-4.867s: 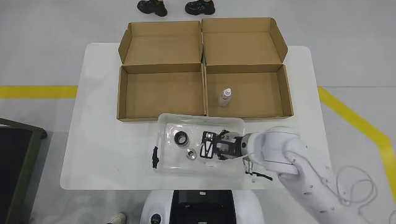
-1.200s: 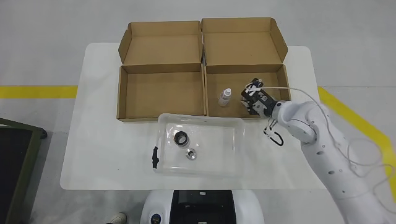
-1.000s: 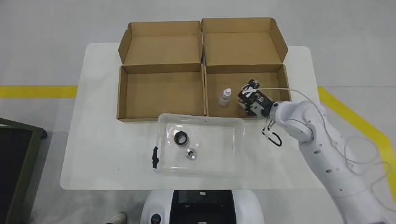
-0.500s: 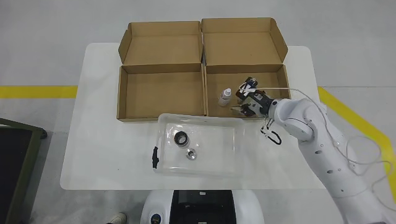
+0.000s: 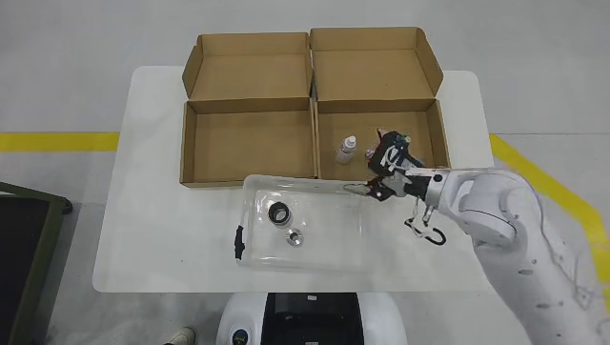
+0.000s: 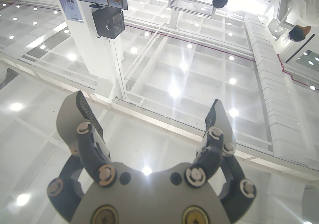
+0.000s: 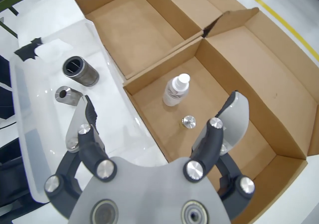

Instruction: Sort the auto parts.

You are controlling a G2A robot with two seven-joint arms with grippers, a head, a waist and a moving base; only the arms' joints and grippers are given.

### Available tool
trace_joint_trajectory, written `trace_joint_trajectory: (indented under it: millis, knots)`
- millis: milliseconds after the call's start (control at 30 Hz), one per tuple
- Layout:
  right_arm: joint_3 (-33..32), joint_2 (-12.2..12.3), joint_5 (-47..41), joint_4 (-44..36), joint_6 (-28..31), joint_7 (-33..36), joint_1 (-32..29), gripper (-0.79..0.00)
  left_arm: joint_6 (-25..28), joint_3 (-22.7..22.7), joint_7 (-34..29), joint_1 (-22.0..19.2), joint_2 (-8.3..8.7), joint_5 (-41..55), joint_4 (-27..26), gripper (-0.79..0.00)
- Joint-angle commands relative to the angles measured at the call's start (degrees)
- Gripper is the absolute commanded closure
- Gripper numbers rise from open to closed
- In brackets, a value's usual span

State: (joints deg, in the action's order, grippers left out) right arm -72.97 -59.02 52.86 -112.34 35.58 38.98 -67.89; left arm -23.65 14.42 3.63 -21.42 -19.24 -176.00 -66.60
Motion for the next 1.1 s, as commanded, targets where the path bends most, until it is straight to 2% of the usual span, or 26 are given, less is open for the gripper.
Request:
trace_joint_trajectory:
  millis: [0, 167, 333, 700, 1067]
  knots:
    - [0.2, 0.1, 0.2, -2.2, 0.6, -0.3, -1.2, -0.785, 0.0, 0.0, 0.0, 0.0, 0.0, 0.0, 0.0, -0.785]
    - [2.5, 0.2, 1.9, -7.1, 3.1, -0.8, -3.1, -0.785, 0.0, 0.0, 0.0, 0.0, 0.0, 0.0, 0.0, -0.785]
    - [6.5, 0.1, 3.7, -8.4, 4.3, -0.9, -3.5, -0.785, 0.0, 0.0, 0.0, 0.0, 0.0, 0.0, 0.0, -0.785]
    - [15.2, -0.8, 9.5, -5.2, 5.8, -0.5, -0.6, -0.785, 0.0, 0.0, 0.0, 0.0, 0.0, 0.0, 0.0, -0.785]
    - [20.3, -1.5, 13.0, -2.1, 4.9, -1.0, 0.5, -0.785, 0.0, 0.0, 0.0, 0.0, 0.0, 0.0, 0.0, -0.785]
